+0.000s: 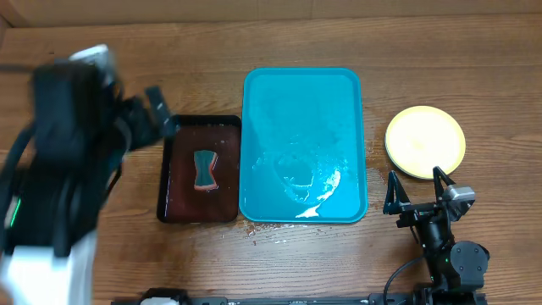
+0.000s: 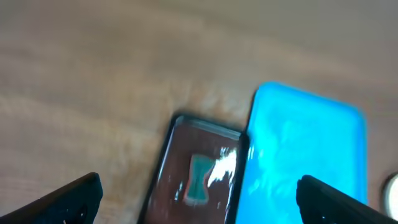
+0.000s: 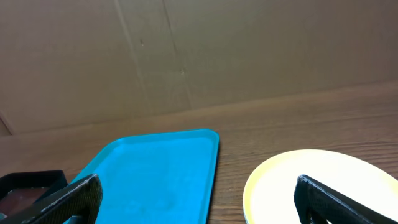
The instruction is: Clean dirty plates on tray and stack at the side
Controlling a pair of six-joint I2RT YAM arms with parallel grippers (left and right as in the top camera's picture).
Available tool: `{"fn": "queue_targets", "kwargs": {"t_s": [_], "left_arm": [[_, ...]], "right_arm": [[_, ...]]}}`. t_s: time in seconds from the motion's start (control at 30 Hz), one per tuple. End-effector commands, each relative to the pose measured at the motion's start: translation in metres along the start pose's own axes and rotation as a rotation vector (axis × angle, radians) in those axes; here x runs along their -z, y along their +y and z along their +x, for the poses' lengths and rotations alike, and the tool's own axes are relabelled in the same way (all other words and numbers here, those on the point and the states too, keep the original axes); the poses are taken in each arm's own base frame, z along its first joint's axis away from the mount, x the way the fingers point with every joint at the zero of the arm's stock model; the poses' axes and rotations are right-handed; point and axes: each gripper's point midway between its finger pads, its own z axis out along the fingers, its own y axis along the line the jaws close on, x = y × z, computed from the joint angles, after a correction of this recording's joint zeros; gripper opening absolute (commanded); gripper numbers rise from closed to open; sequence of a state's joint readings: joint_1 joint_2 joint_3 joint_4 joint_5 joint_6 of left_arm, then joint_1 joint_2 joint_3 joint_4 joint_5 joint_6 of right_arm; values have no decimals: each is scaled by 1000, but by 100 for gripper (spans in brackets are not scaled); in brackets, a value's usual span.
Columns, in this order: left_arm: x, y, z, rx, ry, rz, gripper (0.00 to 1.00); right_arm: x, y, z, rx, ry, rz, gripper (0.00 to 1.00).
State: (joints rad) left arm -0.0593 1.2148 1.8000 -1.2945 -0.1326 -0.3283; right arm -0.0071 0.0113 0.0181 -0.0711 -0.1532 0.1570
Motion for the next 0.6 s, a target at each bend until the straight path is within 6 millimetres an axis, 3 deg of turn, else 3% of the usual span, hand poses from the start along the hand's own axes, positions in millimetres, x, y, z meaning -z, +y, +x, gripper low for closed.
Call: {"fn": "queue_targets", "kwargs": {"t_s": [0.0, 0.17, 0.57], "left_arm": [[19, 19, 9, -10, -84, -41, 100], [24, 32, 34, 25, -235, 0, 100], [-19, 33, 111, 39, -532, 211, 100]], "right_arm": [[0, -1, 1, 2, -5, 1, 100], [0, -1, 1, 2, -5, 1, 100], [0, -1, 1, 2, -5, 1, 100]]}}
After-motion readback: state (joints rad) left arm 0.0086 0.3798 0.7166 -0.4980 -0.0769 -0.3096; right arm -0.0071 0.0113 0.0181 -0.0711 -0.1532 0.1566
